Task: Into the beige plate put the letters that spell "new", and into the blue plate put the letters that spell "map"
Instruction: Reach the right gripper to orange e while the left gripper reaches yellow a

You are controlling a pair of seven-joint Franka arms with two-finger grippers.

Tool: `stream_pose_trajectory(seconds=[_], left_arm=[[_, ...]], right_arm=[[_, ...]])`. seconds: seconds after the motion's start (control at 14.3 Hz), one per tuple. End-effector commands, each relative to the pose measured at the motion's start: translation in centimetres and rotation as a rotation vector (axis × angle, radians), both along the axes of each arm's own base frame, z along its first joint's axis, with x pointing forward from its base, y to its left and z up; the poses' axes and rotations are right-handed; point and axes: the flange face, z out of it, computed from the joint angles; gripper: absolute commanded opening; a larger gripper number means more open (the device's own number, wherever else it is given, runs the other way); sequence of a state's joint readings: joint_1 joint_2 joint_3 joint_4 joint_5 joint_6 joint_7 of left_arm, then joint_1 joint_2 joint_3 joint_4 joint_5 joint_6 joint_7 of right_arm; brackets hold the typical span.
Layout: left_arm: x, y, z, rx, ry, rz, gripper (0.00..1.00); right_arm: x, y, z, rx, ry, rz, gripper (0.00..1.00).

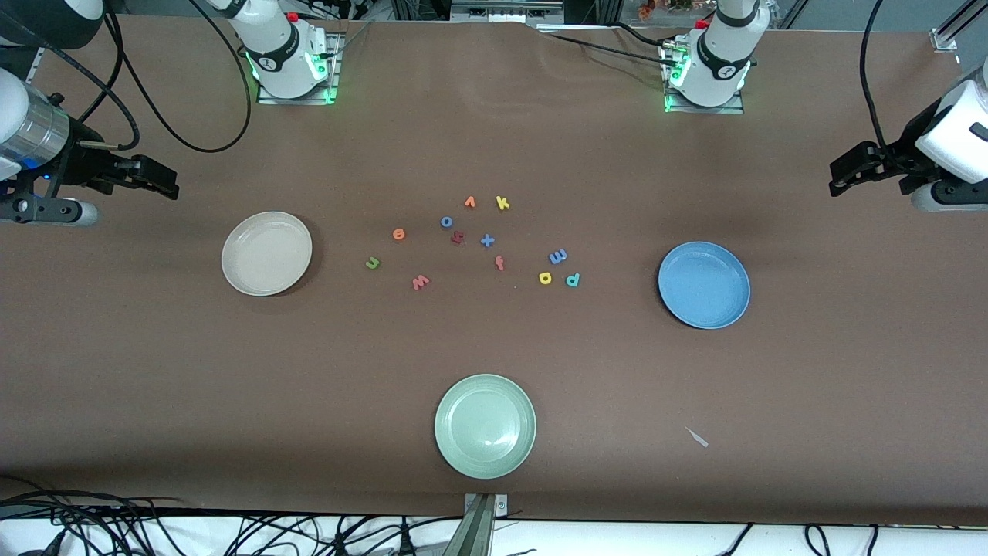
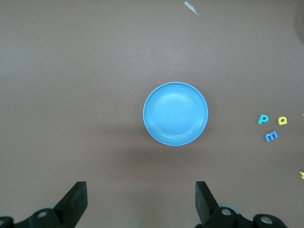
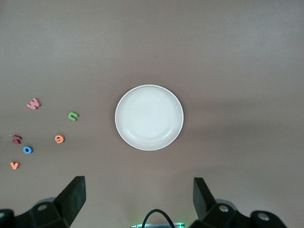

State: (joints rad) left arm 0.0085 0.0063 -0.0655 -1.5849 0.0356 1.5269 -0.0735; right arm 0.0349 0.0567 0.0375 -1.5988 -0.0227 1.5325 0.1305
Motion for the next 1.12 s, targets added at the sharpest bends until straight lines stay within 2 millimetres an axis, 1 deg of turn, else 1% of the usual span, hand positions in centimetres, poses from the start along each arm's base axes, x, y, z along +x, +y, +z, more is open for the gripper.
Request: stream_pose_trajectory(seconds=[0.0, 0.07, 0.21, 0.35, 0.42, 0.49, 0.56, 0.63, 0.7, 0.77, 0.84, 0.91, 0.98, 1.05], left_arm=[[0.0, -2.9, 1.6, 0.010, -0.021, -0.058, 1.00], [0.0, -4.5, 1.5, 0.009, -0.013, -0.086, 1.00], [0.1, -6.1, 1.1, 0.005, -0.004, -0.109, 1.00], [0.8, -9.0, -1.0, -0.001, 0.033, -0.170, 1.00], [1.0, -11.2, -1.7, -0.006, 0.043, -0.202, 1.00], [1.1, -13.4, -3.0, -0.008, 0.067, -0.240, 1.00], [1.0, -15.7, -4.5, -0.005, 0.092, -0.286, 1.00], [0.9, -17.9, -6.2, -0.015, 0.123, -0.323, 1.00], [1.2, -19.4, -8.1, -0.021, 0.152, -0.348, 1.00], [1.3, -21.6, -10.3, -0.026, 0.183, -0.382, 1.00], [2.0, -23.0, -12.0, -0.037, 0.187, -0.400, 1.00], [2.3, -24.8, -13.6, -0.043, 0.196, -0.418, 1.00], [2.3, -26.9, -15.1, -0.045, 0.203, -0.416, 1.00], [2.4, -28.8, -16.6, -0.045, 0.207, -0.386, 1.00]], right_arm=[[-0.2, 0.2, -0.1, 0.012, -0.001, 0.002, 1.00], [-0.3, 0.8, -0.3, 0.012, 0.008, 0.011, 1.00], [-0.2, 0.9, -0.3, 0.012, 0.007, 0.014, 1.00], [-0.1, 1.0, -0.5, 0.013, 0.004, 0.023, 1.00], [-0.1, 1.5, -0.6, 0.013, 0.006, 0.040, 1.00], [0.2, 2.8, -1.8, 0.008, 0.030, 0.068, 1.00], [0.7, 3.9, -3.5, 0.010, 0.065, 0.090, 1.00], [0.8, 4.9, -4.2, 0.011, 0.075, 0.102, 1.00], [0.8, 6.5, -4.8, 0.008, 0.087, 0.124, 1.00], [0.8, 8.5, -5.5, 0.013, 0.091, 0.144, 1.00], [0.7, 10.1, -5.9, 0.017, 0.089, 0.169, 1.00], [1.1, 11.4, -7.2, 0.026, 0.088, 0.172, 1.00], [1.1, 12.7, -7.8, 0.032, 0.076, 0.149, 1.00], [1.2, 14.2, -9.0, 0.027, 0.074, 0.130, 1.00]])
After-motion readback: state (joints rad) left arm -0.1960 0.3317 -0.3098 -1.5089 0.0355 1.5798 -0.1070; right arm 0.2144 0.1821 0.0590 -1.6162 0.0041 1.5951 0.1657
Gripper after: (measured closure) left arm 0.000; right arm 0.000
